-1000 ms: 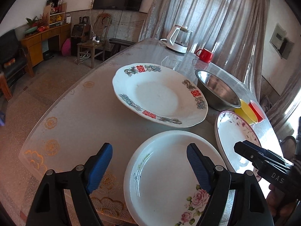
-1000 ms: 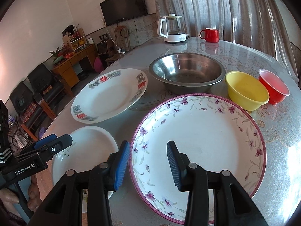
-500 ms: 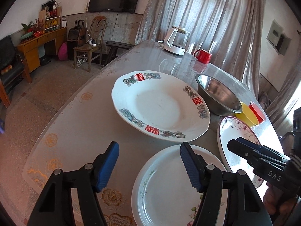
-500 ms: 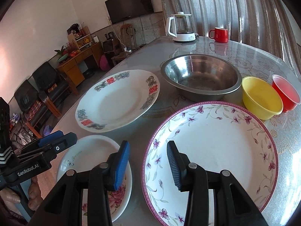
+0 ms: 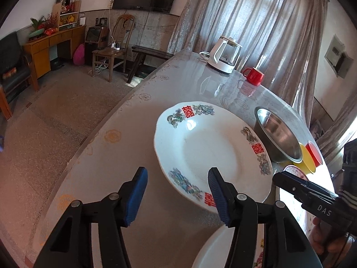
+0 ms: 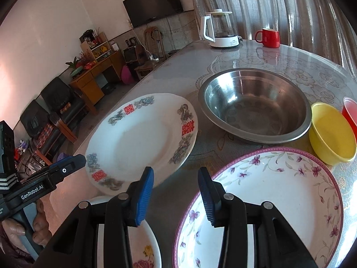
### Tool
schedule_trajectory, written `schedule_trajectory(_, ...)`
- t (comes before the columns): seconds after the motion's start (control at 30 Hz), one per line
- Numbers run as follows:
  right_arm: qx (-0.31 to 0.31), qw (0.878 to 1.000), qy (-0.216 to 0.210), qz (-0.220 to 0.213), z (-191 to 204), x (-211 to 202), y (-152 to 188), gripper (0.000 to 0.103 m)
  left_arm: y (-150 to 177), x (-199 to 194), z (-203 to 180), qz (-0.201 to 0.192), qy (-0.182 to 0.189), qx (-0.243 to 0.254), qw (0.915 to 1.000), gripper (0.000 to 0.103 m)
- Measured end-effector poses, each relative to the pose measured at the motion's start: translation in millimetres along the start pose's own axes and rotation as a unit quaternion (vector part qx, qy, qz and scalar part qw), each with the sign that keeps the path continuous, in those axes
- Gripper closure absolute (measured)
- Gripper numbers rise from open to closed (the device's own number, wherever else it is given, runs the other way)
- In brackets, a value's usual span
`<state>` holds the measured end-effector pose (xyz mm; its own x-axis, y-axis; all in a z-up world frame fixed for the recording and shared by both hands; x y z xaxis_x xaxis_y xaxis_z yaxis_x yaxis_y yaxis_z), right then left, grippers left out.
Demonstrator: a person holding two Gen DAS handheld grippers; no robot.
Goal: Organize plates and bowls
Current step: 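Move both grippers to the rim of the red-character white plate, then close both grippers on the red-character plate rim and lift it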
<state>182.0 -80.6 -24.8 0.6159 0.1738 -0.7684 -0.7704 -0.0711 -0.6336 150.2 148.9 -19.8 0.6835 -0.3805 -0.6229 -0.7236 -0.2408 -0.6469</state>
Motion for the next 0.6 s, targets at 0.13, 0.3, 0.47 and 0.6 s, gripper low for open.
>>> schedule_trajectory(0.13,0.002,1.000,0.004,0.014,1,18,-12,0.062,-12,13,9,0.003,0.011,-0.007,0.9999,0.046)
schedule_trajectory(0.3,0.007,1.000,0.003,0.025,3,35,-25,0.062,-26,35,18,0.016,0.022,-0.011,0.9996,0.047)
schedule_trajectory(0.47,0.003,0.999,-0.001,0.039,7,53,-31,0.062,-38,57,19,0.031,0.016,0.004,0.9994,0.057)
schedule_trajectory(0.6,0.000,0.999,-0.008,0.046,13,64,-35,0.059,-45,73,22,0.044,0.009,0.012,0.9989,0.060)
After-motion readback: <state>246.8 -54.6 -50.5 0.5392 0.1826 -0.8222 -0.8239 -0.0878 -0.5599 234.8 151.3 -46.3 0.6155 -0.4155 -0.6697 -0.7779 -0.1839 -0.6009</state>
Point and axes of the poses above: each gripper's, at about its wrist camera, not at the fingertips, and x roughly the way its jaws point, z to its left, y to its underside, the point moved 2 cm from there along x, roughly the way its jaws point, and after that the axes turned 13 degrees about y, right-handed, at the moved point
